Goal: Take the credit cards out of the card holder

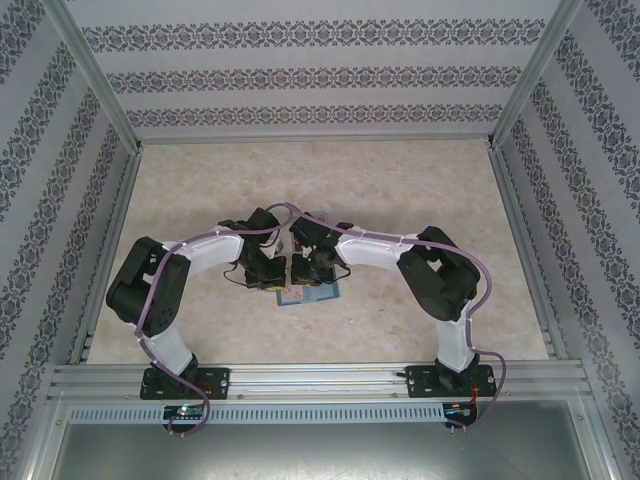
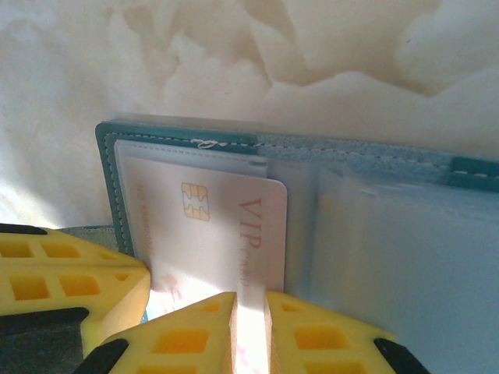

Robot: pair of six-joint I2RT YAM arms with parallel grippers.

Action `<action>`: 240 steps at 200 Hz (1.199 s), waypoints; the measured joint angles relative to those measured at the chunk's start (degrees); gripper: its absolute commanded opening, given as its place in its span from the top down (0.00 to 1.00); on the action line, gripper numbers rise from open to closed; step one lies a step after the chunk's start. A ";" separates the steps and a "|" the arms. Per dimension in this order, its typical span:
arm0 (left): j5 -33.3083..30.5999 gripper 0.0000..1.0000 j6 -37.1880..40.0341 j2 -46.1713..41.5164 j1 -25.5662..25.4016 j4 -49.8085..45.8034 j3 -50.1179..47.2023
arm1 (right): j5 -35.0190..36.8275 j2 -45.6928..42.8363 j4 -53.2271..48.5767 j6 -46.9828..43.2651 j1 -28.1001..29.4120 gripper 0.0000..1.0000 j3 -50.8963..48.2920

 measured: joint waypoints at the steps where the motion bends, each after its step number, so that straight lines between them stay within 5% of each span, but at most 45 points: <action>1: -0.02 1.00 0.00 0.00 0.00 0.00 0.00 | 0.00 0.02 0.00 0.00 0.00 0.82 0.00; 240: -1.49 0.98 -0.02 -0.70 0.00 -1.70 1.81 | 4.37 -0.68 -5.03 -1.55 0.00 0.70 2.01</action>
